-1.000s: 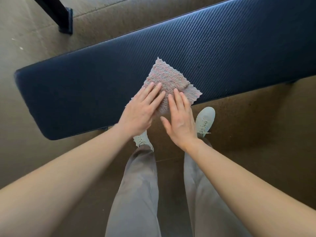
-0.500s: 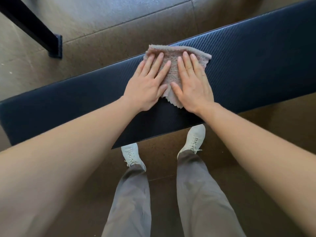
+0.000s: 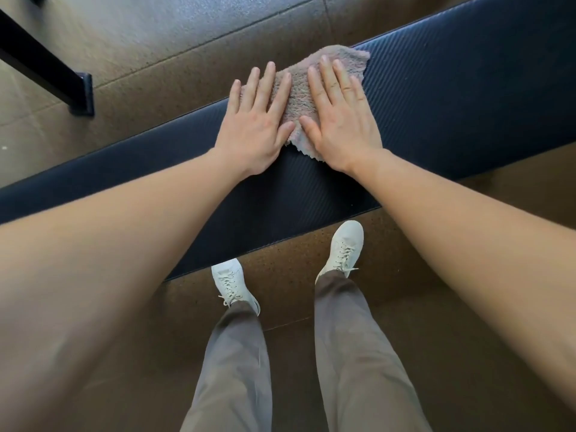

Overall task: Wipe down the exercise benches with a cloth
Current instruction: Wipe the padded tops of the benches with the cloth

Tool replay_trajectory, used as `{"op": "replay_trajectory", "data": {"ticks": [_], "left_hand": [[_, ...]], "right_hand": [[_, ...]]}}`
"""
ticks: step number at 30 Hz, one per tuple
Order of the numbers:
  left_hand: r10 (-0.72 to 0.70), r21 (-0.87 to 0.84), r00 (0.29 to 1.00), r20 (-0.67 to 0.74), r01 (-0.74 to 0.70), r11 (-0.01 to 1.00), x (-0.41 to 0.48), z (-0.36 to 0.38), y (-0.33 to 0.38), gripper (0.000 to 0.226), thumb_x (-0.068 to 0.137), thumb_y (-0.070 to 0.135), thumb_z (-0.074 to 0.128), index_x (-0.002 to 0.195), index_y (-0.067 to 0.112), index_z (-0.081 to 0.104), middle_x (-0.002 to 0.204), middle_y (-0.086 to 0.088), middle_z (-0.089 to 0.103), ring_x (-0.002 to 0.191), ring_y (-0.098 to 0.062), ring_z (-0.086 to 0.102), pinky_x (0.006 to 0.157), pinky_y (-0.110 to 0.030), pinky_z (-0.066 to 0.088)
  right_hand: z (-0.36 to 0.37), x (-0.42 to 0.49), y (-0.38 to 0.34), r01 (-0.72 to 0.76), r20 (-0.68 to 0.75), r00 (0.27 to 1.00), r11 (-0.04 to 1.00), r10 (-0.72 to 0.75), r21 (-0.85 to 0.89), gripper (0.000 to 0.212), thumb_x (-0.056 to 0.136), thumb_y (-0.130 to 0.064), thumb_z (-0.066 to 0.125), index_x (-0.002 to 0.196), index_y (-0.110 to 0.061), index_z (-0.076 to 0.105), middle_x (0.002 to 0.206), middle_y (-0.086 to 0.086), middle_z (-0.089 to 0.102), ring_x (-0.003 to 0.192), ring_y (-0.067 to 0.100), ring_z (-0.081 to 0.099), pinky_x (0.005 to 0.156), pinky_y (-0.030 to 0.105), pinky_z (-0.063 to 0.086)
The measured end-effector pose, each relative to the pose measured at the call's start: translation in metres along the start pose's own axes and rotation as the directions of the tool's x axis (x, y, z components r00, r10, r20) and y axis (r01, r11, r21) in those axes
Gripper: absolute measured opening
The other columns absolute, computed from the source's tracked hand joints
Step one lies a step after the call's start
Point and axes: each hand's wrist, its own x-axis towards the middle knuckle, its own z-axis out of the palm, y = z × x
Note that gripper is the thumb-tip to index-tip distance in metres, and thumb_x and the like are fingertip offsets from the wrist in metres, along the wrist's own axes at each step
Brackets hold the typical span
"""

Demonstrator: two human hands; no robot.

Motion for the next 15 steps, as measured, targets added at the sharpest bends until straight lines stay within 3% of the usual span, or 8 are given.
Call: {"op": "replay_trajectory", "data": {"ticks": [7, 15], "left_hand": [[0.074, -0.05, 0.997, -0.022, -0.075, 0.996, -0.063, 0.029, 0.043, 0.067, 0.108, 0.053, 0.027, 0.165, 0.022, 0.011, 0.172, -0.013, 0.002, 0.159, -0.034, -0.002, 0.129, -0.052, 0.004], [0.066, -0.084, 0.998, -0.001, -0.066, 0.994, -0.116, 0.062, 0.102, 0.065, 0.107, 0.046, 0.036, 0.164, 0.021, 0.016, 0.172, -0.011, 0.005, 0.159, -0.034, -0.002, 0.128, -0.053, 0.008]], "right_hand": [[0.025, -0.085, 0.0, -0.064, 0.034, 0.997, 0.998, 0.064, 0.002, 0.076, 0.107, -0.055, 0.027, 0.164, -0.013, 0.0, 0.172, 0.013, -0.004, 0.159, 0.027, -0.004, 0.13, 0.043, 0.004], [0.049, -0.167, -0.017, -0.252, 0.067, 0.967, 0.957, 0.245, 0.146, 0.076, 0.106, -0.04, 0.043, 0.164, -0.011, 0.003, 0.172, 0.012, -0.002, 0.159, 0.026, -0.004, 0.13, 0.043, 0.004]]}}
